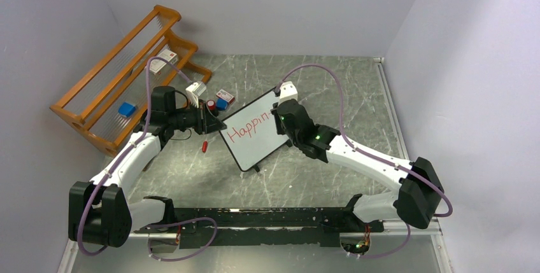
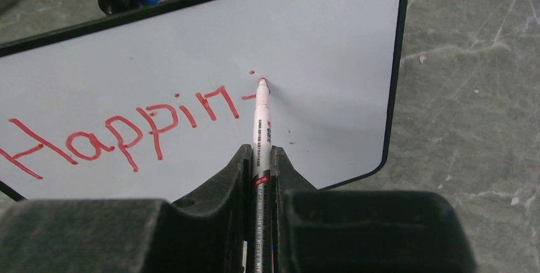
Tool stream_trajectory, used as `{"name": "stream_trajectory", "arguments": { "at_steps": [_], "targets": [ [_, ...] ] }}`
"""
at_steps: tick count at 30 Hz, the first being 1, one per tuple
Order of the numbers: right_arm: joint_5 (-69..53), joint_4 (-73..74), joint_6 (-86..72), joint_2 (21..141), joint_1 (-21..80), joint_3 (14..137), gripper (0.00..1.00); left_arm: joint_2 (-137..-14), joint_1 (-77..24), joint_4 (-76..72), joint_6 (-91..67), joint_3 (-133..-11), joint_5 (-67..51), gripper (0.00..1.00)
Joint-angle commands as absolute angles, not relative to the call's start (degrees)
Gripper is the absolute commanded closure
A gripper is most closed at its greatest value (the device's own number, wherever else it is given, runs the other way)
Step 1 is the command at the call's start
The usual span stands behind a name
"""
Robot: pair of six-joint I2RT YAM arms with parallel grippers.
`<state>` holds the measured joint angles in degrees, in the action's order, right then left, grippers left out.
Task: Write a sentence on the whiteboard
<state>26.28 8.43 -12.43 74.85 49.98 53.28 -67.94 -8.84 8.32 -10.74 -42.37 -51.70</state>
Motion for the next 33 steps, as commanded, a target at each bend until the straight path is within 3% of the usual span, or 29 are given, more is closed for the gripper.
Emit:
{"name": "stream_trajectory", "arguments": {
  "at_steps": [1,33],
  "targets": [
    [25.98,6.5,-11.67,75.37,49.61,55.52,1.0,-69.13,-8.88,11.77,-8.5,-41.79,-48.46,0.95],
    [26.88,9.14,-13.49,76.34,49.46,54.52,1.0,-68.93,-8.88,11.73,-8.55,-41.84,-48.24,0.95]
  ]
}}
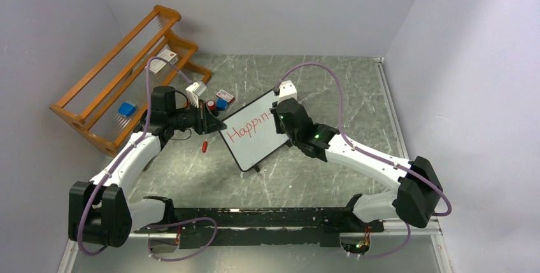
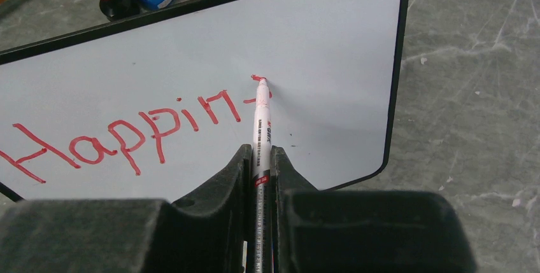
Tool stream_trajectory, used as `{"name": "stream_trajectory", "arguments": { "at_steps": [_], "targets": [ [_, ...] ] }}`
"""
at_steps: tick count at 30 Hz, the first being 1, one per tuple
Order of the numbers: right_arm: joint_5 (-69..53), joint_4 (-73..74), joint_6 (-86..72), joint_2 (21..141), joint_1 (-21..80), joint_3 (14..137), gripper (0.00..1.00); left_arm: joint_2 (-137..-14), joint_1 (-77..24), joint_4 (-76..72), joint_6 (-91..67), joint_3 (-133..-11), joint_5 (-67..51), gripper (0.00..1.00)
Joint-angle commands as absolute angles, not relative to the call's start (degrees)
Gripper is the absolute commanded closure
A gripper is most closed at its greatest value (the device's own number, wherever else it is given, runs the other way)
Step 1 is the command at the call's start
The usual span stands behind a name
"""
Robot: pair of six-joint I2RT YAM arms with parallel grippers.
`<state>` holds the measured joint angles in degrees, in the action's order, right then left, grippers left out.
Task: Write a sentence on the whiteboard
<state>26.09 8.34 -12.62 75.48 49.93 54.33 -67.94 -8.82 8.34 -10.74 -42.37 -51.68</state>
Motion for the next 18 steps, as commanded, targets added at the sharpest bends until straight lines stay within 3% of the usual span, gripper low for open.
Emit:
{"name": "stream_trajectory", "arguments": {
  "at_steps": [1,18],
  "targets": [
    [26.71,9.27,-13.53,76.23,49.44,54.37,1.0,-68.91,-8.88,11.73,-8.61,-41.79,-48.25,0.95],
    [25.88,10.51,-14.55,75.08,49.47,52.65,1.0,-68.91,-8.88,11.78,-8.54,-41.83,-48.25,0.95]
  ]
}}
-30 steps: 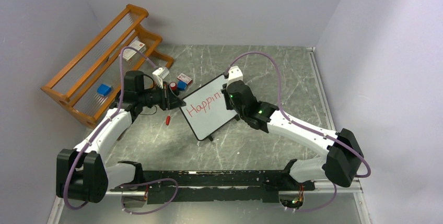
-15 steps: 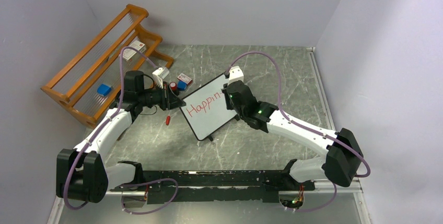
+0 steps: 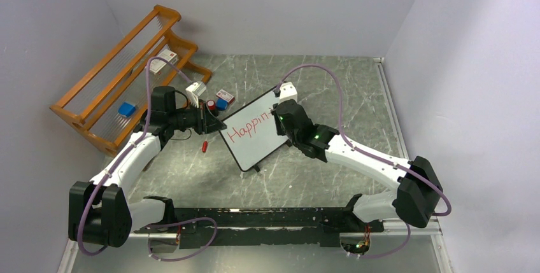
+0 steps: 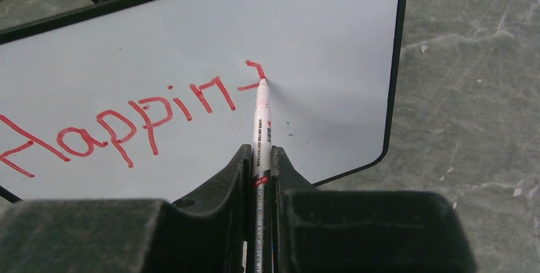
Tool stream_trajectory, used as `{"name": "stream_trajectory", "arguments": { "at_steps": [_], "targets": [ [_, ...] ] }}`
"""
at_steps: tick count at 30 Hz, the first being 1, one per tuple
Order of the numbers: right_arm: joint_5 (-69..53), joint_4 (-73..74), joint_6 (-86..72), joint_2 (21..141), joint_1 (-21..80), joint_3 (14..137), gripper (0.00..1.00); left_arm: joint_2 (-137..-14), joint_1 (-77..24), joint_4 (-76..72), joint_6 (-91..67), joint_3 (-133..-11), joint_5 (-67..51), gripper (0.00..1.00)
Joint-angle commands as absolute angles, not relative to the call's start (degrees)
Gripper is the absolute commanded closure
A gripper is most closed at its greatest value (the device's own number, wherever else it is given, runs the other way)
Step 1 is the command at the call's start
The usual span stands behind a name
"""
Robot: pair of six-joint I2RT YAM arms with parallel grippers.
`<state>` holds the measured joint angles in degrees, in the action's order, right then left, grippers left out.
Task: Write a sentence on the whiteboard
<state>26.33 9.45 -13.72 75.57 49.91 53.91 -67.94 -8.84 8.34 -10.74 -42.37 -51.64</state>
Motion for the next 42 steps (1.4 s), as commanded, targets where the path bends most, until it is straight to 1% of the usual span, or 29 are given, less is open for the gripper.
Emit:
{"name": "stream_trajectory", "arguments": {
  "at_steps": [1,24,42],
  "targets": [
    [25.92,10.32,-14.51,75.02,49.47,52.65,1.0,-68.91,-8.88,11.78,-8.45,-41.84,-48.27,0.95],
    [25.39,6.28,-11.48,76.01,49.48,56.36,1.0,-68.77,-8.88,11.87,-8.39,-41.84,-48.54,0.95],
    [22.39,8.37,-11.66,76.38,49.47,56.08,1.0,-68.93,-8.88,11.79,-8.5,-41.84,-48.29,0.95]
  ]
}}
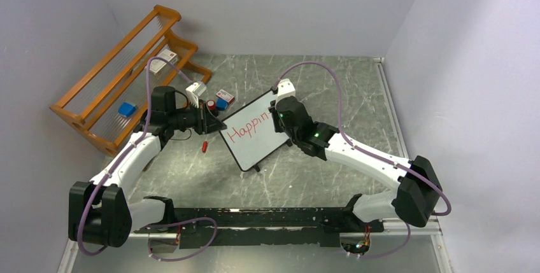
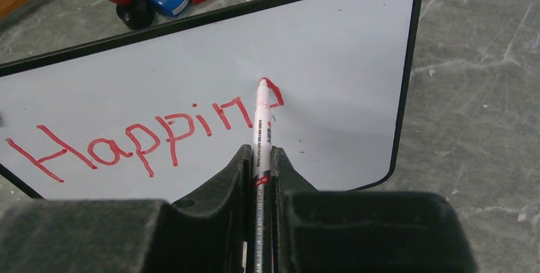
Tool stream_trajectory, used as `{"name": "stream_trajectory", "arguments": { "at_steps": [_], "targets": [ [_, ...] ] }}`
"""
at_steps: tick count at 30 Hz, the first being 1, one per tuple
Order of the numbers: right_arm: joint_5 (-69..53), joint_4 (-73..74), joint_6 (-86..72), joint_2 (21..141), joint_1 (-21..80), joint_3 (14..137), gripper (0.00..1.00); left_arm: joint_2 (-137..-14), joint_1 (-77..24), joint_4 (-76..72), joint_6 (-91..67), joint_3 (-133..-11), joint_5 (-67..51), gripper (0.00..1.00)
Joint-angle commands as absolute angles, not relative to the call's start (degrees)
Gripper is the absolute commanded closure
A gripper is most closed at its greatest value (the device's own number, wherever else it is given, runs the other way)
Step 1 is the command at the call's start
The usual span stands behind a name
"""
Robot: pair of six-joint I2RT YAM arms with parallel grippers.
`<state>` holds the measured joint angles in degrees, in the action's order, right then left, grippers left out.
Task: Write a sentence on the whiteboard
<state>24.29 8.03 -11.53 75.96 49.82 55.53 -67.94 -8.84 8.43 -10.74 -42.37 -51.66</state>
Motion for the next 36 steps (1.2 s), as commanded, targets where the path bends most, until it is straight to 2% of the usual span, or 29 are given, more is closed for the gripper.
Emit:
{"name": "stream_trajectory", "arguments": {
  "at_steps": [1,24,36],
  "targets": [
    [22.02,8.46,-11.81,76.26,49.5,55.81,1.0,-68.91,-8.88,11.76,-8.5,-41.84,-48.27,0.95],
    [20.47,10.63,-12.77,74.71,49.64,51.33,1.0,-68.77,-8.88,11.87,-8.41,-41.84,-48.26,0.95],
    [25.82,9.87,-12.36,75.55,49.42,51.42,1.0,-68.74,-8.88,12.04,-8.3,-41.81,-48.27,0.95]
  ]
}}
